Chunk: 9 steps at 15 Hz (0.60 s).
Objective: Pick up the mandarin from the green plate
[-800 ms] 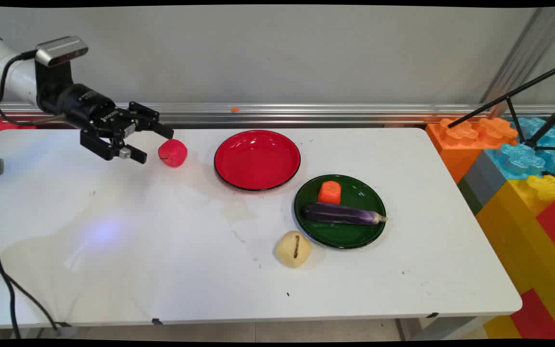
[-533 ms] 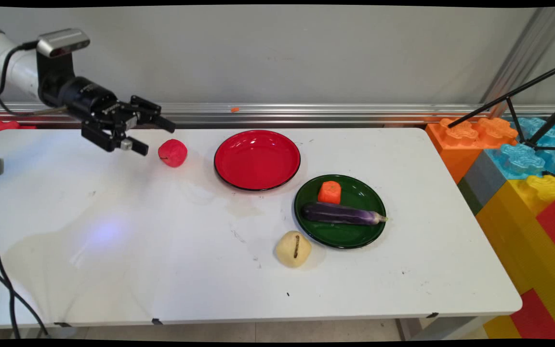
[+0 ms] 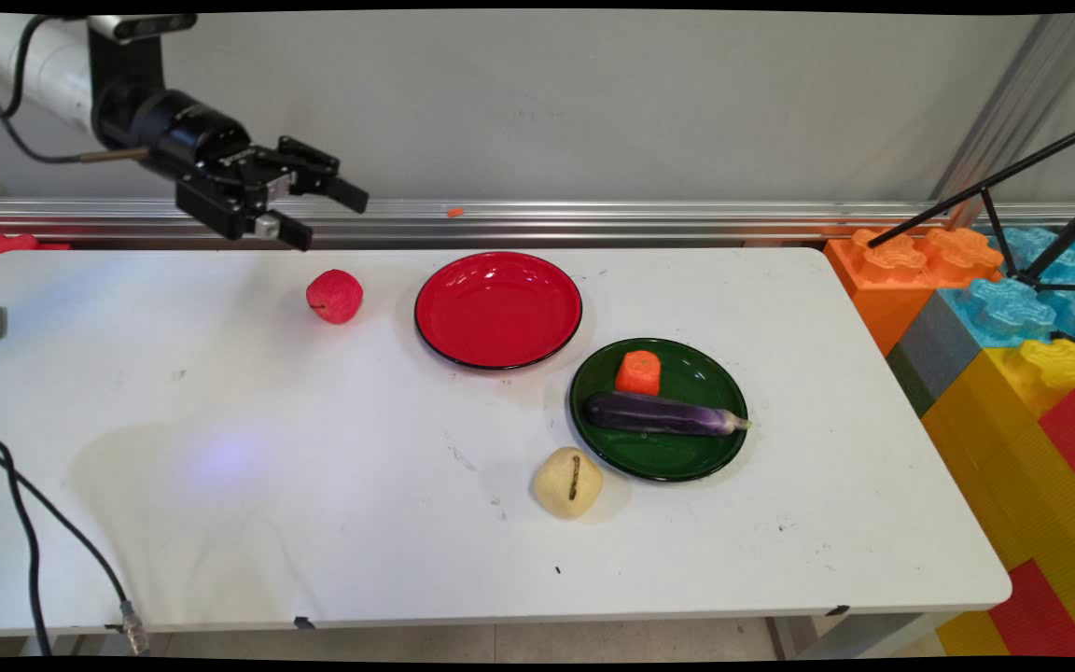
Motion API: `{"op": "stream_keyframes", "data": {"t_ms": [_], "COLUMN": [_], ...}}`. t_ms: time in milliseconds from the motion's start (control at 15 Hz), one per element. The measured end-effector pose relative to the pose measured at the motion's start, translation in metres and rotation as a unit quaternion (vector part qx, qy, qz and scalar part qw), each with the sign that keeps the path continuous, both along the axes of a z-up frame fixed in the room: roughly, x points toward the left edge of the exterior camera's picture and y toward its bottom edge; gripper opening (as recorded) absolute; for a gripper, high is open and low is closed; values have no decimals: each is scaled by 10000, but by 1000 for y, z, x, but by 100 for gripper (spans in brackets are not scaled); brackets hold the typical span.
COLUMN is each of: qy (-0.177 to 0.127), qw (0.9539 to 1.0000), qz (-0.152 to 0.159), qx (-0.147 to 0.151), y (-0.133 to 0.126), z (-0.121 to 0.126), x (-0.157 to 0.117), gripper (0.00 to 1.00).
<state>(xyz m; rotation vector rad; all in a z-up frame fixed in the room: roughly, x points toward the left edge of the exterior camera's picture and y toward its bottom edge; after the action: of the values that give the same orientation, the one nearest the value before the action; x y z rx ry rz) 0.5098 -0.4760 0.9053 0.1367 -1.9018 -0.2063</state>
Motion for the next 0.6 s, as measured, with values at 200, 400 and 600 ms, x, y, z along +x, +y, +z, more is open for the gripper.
{"op": "stream_keyframes", "data": {"t_ms": [200, 400, 600], "qy": [-152, -271, -367], "qw": [9998, 9996, 9992], "qz": [-85, -114, -125], "qx": [20, 47, 60], "y": [-13, -27, -42], "z": [11, 15, 15], "x": [-27, -55, -86], "gripper": [100, 100, 100]}}
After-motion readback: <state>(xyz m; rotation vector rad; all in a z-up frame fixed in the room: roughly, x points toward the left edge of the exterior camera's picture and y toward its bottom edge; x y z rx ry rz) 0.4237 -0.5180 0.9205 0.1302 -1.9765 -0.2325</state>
